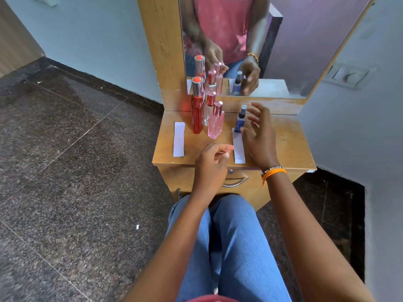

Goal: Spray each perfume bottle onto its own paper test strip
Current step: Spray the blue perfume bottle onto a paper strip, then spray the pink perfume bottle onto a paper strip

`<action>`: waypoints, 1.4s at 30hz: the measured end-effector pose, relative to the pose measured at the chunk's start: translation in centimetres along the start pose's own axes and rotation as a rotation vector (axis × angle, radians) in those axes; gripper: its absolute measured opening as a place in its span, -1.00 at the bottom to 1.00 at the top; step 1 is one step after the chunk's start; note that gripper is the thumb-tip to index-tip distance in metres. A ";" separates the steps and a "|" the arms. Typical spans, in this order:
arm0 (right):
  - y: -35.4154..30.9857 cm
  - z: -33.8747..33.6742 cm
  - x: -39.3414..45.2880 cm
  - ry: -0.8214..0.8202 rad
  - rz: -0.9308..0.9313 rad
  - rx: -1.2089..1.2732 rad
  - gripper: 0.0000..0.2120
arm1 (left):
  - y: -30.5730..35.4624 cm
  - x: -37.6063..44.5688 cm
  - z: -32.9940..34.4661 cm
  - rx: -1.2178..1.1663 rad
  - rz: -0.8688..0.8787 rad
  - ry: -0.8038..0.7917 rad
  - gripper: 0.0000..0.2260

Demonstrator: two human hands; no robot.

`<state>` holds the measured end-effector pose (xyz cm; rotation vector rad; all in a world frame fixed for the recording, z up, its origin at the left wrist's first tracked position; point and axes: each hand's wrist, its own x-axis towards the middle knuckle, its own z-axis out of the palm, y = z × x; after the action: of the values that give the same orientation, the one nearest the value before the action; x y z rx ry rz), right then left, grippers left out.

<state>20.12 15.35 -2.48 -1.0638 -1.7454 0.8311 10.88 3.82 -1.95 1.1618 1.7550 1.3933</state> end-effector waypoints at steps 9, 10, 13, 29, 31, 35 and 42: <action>-4.8 2.9 -4.4 -0.069 -0.174 -0.024 -0.88 | -1.0 0.9 -5.3 0.221 0.066 0.299 -0.72; -5.1 3.8 -4.4 -0.133 -0.145 -0.029 -0.88 | -1.5 1.1 -6.1 0.284 0.045 0.338 -0.71; -5.4 6.8 -4.2 -0.244 -0.077 -0.108 -0.86 | -3.0 1.7 -7.8 0.423 -0.024 0.341 -0.72; -7.1 11.2 -3.2 -0.158 0.439 0.024 -0.84 | -3.6 1.9 -8.9 0.475 -0.054 0.202 -0.70; -7.3 11.1 -3.2 -0.146 0.454 0.035 -0.73 | -3.6 1.9 -9.0 0.473 -0.051 0.204 -0.70; -7.2 11.6 -3.1 -0.154 0.421 -0.025 -0.87 | -3.7 1.7 -8.9 0.495 -0.031 0.221 -0.70; -6.9 11.7 -2.9 -0.154 0.409 -0.066 -0.89 | -3.6 1.4 -9.2 0.383 -0.047 0.274 -0.72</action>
<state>7.82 8.87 -1.85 -1.4631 -1.7147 1.1381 1.37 0.93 -2.92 1.1507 2.3049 1.2692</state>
